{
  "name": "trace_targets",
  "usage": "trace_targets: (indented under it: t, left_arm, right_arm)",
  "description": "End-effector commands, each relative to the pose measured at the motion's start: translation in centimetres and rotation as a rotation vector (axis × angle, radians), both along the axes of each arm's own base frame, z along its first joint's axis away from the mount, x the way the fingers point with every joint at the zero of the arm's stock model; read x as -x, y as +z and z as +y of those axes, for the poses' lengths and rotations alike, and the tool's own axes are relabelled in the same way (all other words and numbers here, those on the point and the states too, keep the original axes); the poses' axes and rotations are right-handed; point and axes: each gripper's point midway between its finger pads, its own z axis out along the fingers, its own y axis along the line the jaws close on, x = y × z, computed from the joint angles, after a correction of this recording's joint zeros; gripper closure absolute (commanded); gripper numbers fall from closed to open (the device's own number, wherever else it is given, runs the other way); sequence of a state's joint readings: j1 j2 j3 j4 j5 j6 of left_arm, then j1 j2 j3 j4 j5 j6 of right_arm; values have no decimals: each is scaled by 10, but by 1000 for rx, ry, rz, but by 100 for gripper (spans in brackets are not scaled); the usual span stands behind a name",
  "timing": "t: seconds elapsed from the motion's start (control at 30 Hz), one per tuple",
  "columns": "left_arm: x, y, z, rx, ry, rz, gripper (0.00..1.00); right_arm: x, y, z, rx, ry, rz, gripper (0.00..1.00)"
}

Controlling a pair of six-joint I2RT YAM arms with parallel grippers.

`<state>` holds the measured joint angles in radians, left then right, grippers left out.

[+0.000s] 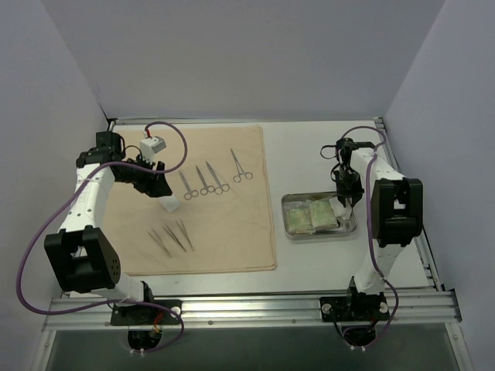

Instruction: Prepare the surgical pack

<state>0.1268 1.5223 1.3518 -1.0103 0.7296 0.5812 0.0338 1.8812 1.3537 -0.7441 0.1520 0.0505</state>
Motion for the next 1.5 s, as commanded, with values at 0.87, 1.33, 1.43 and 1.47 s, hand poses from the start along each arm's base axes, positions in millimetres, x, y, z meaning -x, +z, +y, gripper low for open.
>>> trace_targets:
  t: [0.87, 1.33, 1.43, 1.47]
  left_arm:
    - [0, 15, -3, 9, -23, -55, 34]
    - [0, 15, -3, 6, -28, -54, 35]
    - [0, 15, -4, 10, -29, -56, 35]
    - [0, 14, -3, 9, -29, -54, 35]
  right_arm:
    - [10, 5, 8, 41, -41, 12, 71]
    - [10, -16, 16, -6, -33, 31, 78]
    - [8, -17, 17, -7, -34, 27, 81]
    - [8, -18, 17, -7, -34, 27, 82]
